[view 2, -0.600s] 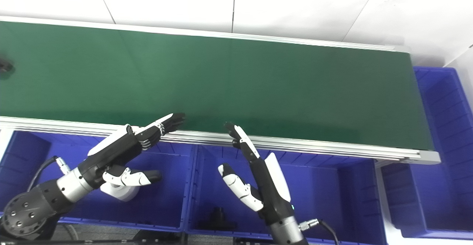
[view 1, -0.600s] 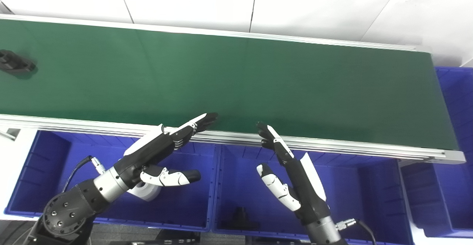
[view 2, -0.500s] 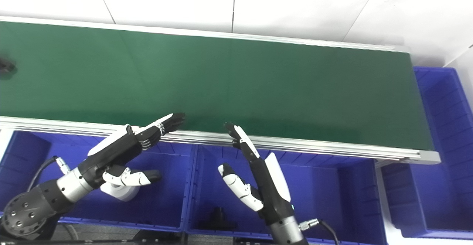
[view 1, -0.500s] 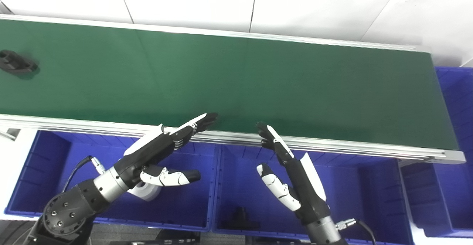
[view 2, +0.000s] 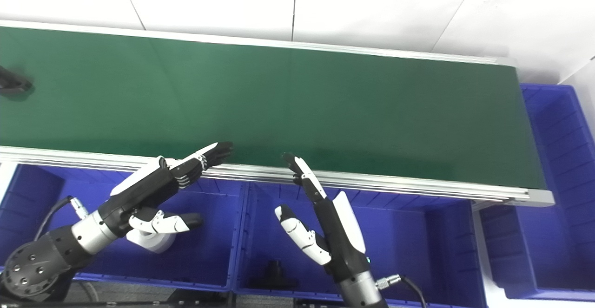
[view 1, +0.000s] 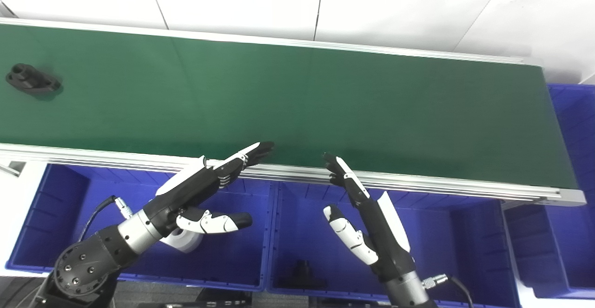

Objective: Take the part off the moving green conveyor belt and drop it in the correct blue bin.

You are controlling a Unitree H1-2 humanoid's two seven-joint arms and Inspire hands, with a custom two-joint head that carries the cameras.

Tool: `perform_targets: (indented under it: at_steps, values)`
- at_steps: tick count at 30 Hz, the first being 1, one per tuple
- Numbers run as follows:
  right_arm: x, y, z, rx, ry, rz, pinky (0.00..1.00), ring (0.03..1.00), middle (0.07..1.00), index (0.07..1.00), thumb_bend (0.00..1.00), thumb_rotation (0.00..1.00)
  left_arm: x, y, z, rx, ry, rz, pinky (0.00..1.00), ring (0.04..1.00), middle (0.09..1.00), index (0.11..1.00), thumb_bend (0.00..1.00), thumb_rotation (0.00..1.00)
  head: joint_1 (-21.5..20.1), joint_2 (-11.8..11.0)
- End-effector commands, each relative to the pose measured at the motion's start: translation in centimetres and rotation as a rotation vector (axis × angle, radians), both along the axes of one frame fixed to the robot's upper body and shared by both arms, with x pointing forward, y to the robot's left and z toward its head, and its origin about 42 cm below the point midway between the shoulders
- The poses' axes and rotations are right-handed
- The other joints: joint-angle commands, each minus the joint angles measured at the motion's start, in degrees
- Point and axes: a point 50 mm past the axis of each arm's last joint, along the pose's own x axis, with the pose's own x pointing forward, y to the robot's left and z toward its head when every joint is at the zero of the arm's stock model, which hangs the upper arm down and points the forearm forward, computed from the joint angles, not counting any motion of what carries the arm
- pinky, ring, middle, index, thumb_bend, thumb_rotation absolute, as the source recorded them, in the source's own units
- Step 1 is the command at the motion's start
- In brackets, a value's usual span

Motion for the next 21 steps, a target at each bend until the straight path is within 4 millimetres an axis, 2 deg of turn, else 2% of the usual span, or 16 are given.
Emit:
perform_targets:
  at_steps: [1,18,21]
  values:
    - [-0.01,0.36,0.97,0.041,-0.059,0.009,0.86,0.927,0.960,0.936,0.37,0.90,0.27,0.37,1.01,0.004,-0.047,-0.001,1.00,1.000,1.000,1.000,0.32,0.49,0.03,-0.07]
    - [-0.15,0.41,0.91,0.038,-0.058,0.007,0.87,0.930,0.960,0.936,0.37,0.90,0.18,0.51,1.04,0.016,-0.051,-0.006,1.00,1.000,1.000,1.000,0.32,0.47,0.11,0.10]
    - [-0.18,0.47,0.96,0.042,-0.058,0.008,0.87,0.931,0.961,0.936,0.36,0.90,0.18,0.50,1.03,0.014,-0.053,-0.005,1.00,1.000,1.000,1.000,0.32,0.48,0.18,-0.43]
